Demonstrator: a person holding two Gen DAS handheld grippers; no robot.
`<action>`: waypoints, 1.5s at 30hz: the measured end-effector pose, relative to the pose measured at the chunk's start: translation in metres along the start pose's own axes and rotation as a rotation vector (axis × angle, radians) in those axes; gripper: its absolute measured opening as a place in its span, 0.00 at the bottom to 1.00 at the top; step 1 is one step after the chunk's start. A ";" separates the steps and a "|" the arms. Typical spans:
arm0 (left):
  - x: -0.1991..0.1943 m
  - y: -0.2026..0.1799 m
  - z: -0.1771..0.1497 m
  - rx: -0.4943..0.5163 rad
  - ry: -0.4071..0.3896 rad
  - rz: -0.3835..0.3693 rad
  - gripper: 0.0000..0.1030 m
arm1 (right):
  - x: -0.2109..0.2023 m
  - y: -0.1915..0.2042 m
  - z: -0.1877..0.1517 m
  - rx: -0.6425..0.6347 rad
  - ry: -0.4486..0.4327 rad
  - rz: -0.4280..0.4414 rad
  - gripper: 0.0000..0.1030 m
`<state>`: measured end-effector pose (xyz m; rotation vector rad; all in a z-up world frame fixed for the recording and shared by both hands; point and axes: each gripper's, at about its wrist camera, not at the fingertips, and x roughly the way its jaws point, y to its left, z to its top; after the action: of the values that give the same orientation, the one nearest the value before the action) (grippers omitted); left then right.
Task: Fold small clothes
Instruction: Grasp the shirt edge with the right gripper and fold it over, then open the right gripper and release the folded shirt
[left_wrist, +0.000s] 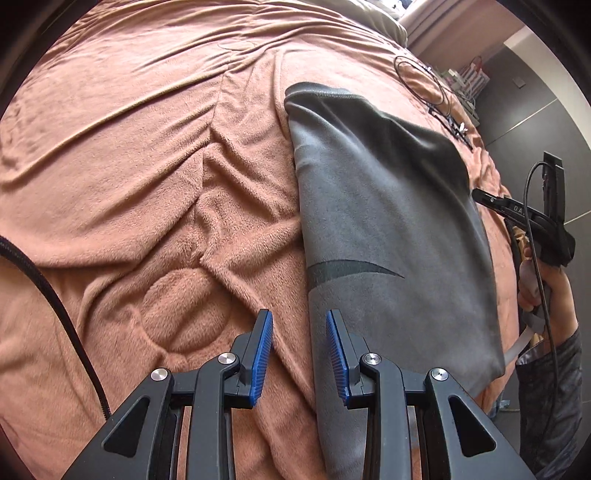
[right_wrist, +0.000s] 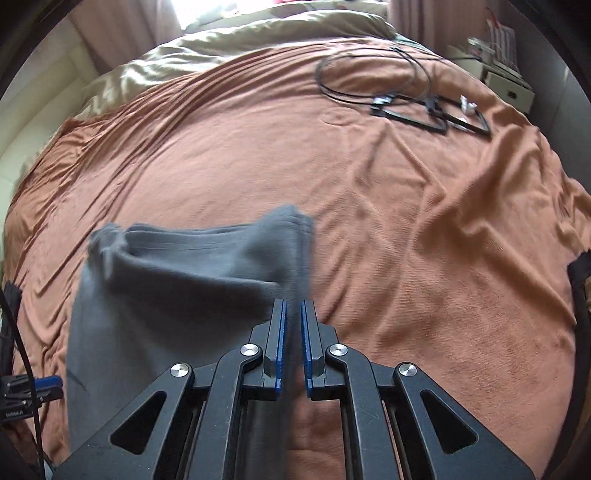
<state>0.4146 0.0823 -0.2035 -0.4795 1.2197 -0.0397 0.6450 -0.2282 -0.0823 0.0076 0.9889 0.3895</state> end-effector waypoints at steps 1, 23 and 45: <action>0.002 0.001 0.001 -0.001 0.003 0.001 0.31 | 0.001 -0.006 0.001 0.021 0.005 0.007 0.05; 0.020 -0.059 0.097 0.178 -0.082 0.039 0.36 | 0.025 -0.008 0.013 -0.045 0.060 0.064 0.53; 0.121 -0.139 0.158 0.297 -0.005 0.042 0.14 | -0.002 -0.032 0.011 -0.002 0.032 0.181 0.46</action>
<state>0.6318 -0.0244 -0.2183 -0.1945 1.1943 -0.1804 0.6634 -0.2563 -0.0803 0.0900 1.0231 0.5576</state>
